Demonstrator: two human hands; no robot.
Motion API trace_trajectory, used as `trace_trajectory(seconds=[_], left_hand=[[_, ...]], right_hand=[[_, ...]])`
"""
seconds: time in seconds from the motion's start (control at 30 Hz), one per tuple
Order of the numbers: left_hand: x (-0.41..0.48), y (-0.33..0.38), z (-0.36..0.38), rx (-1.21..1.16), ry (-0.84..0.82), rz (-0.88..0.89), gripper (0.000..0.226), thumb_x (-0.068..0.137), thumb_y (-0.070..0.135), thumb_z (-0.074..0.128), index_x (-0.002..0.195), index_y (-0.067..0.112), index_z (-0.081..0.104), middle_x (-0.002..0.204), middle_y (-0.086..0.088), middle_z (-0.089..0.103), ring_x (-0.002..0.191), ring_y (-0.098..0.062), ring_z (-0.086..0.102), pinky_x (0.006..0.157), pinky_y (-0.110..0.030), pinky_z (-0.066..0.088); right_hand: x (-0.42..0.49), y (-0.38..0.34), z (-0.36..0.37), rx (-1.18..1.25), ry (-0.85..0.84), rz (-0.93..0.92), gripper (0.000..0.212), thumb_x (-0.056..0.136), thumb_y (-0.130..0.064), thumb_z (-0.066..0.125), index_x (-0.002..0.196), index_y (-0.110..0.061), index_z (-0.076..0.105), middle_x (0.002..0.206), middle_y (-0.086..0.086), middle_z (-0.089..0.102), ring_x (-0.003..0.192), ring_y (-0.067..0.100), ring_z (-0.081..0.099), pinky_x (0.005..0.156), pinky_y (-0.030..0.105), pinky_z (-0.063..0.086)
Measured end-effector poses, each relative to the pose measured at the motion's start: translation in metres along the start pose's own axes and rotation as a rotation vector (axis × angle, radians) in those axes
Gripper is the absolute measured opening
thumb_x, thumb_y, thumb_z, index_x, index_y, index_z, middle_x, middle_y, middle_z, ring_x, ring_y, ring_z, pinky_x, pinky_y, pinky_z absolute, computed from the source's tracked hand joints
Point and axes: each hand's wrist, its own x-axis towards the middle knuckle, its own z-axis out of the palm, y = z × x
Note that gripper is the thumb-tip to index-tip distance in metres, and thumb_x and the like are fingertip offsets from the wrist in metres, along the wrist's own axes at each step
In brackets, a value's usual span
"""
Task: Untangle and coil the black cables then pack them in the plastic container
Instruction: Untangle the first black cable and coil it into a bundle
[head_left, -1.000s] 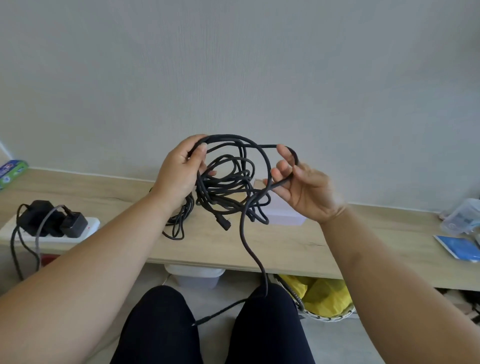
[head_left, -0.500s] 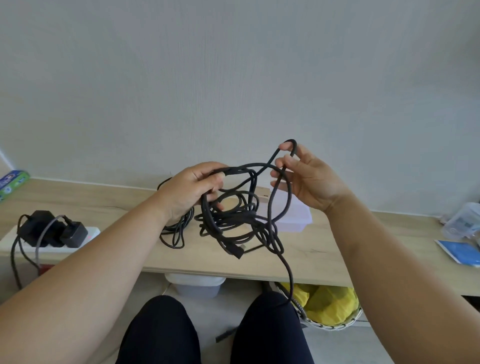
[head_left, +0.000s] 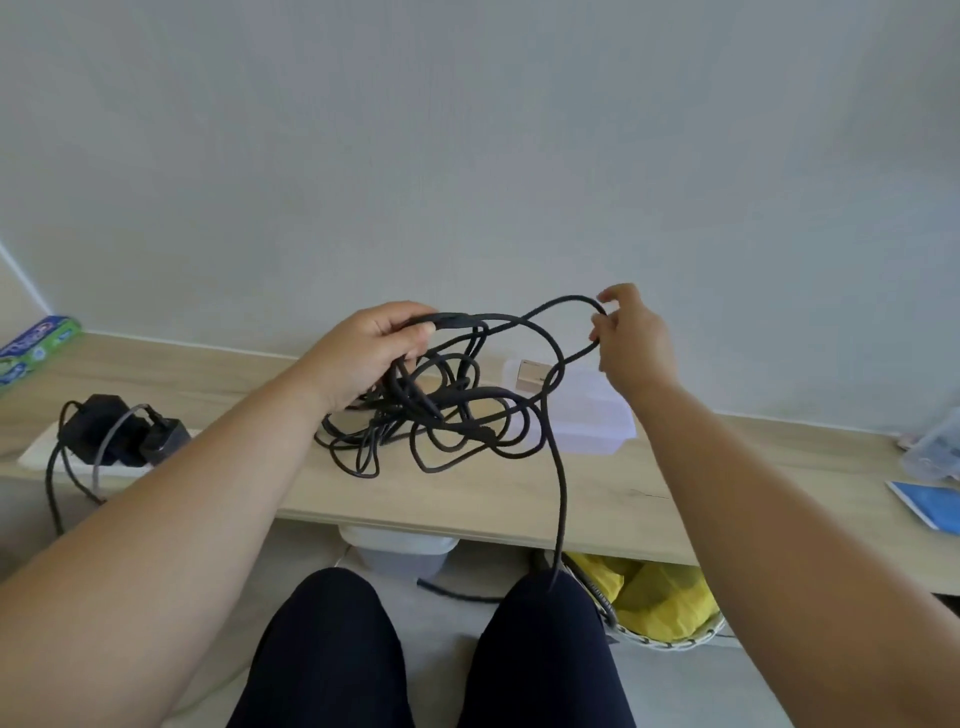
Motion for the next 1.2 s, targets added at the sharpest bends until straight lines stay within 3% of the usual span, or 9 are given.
trace_trajectory(seconds=[0.2,0.27,0.33,0.43,0.53,0.67,0.83,1.07,1.2], left_hand=[[0.001,-0.007,0.026,0.064,0.224,0.097,0.021,0.098,0.021,0.048,0.112,0.025,0.063,0.060,0.017,0.046,0.058,-0.006,0.048,0.079,-0.051,0.056],[-0.001,-0.004,0.030,0.144,0.188,0.062,0.020,0.095,0.030,0.053,0.115,0.028,0.056,0.068,0.019,0.053,0.066,-0.005,0.058,0.081,-0.041,0.057],[-0.003,-0.004,0.033,0.304,0.138,-0.009,0.049,0.082,0.044,0.068,0.124,0.033,0.045,0.093,0.009,0.061,0.087,-0.013,0.062,0.081,-0.030,0.051],[-0.004,-0.011,0.041,0.521,-0.039,-0.032,0.094,0.063,0.046,0.083,0.140,0.035,0.030,0.133,0.006,0.049,0.118,-0.011,0.048,0.092,-0.021,0.038],[-0.004,-0.021,0.047,0.541,-0.123,-0.012,0.101,0.062,0.050,0.081,0.144,0.044,0.023,0.146,0.008,0.037,0.133,-0.012,0.035,0.102,-0.025,0.030],[-0.009,-0.017,0.053,0.670,-0.084,-0.063,0.090,0.056,0.079,0.058,0.137,0.058,0.027,0.140,0.003,0.036,0.125,-0.018,0.042,0.094,-0.031,0.039],[-0.012,-0.010,0.070,0.798,0.067,-0.040,0.028,0.077,0.051,0.070,0.095,0.030,0.071,0.124,0.001,0.044,0.110,-0.018,0.053,0.081,-0.024,0.037],[-0.010,-0.005,0.053,0.138,0.132,-0.079,0.015,0.088,0.030,0.063,0.091,0.018,0.071,0.100,-0.002,0.054,0.087,-0.003,0.055,0.076,-0.018,0.038],[-0.007,0.002,0.051,-0.140,0.257,-0.174,0.019,0.086,0.036,0.060,0.074,0.026,0.071,0.085,0.005,0.064,0.081,-0.004,0.064,0.078,-0.031,0.046]], right_hand=[[-0.017,-0.003,0.015,0.886,-0.232,0.656,0.022,0.101,-0.022,0.043,0.087,-0.005,0.047,0.074,0.014,0.059,0.056,0.027,0.066,0.048,0.035,0.056],[-0.020,-0.007,0.013,1.048,-0.239,0.725,0.027,0.101,-0.023,0.042,0.080,-0.006,0.044,0.070,0.013,0.055,0.046,0.023,0.065,0.041,0.033,0.053],[-0.018,-0.014,0.007,1.203,-0.250,0.755,0.030,0.102,-0.023,0.039,0.077,-0.007,0.042,0.067,0.010,0.047,0.039,0.021,0.062,0.038,0.035,0.053],[-0.012,-0.029,-0.002,1.416,-0.292,0.768,0.028,0.103,-0.023,0.036,0.081,-0.006,0.042,0.064,0.009,0.044,0.044,0.025,0.065,0.043,0.042,0.055],[-0.009,-0.042,-0.009,1.536,-0.426,0.697,0.016,0.102,-0.013,0.037,0.095,-0.001,0.045,0.073,0.012,0.054,0.062,0.032,0.070,0.052,0.046,0.057],[-0.011,-0.043,-0.009,1.568,-0.480,0.577,0.013,0.094,0.009,0.042,0.093,-0.003,0.046,0.081,0.016,0.063,0.079,0.034,0.071,0.065,0.042,0.060],[-0.012,-0.047,0.002,1.446,-0.297,0.528,0.012,0.093,0.009,0.047,0.086,0.000,0.053,0.084,0.013,0.061,0.075,0.024,0.070,0.066,0.035,0.060],[-0.012,-0.023,0.010,1.336,-0.148,0.643,0.016,0.091,0.011,0.050,0.090,-0.004,0.050,0.086,0.014,0.058,0.073,0.026,0.068,0.063,0.037,0.060],[-0.021,-0.015,0.014,0.961,-0.232,0.505,0.028,0.091,0.005,0.046,0.114,-0.010,0.049,0.077,0.003,0.059,0.072,0.018,0.068,0.062,0.029,0.045]])
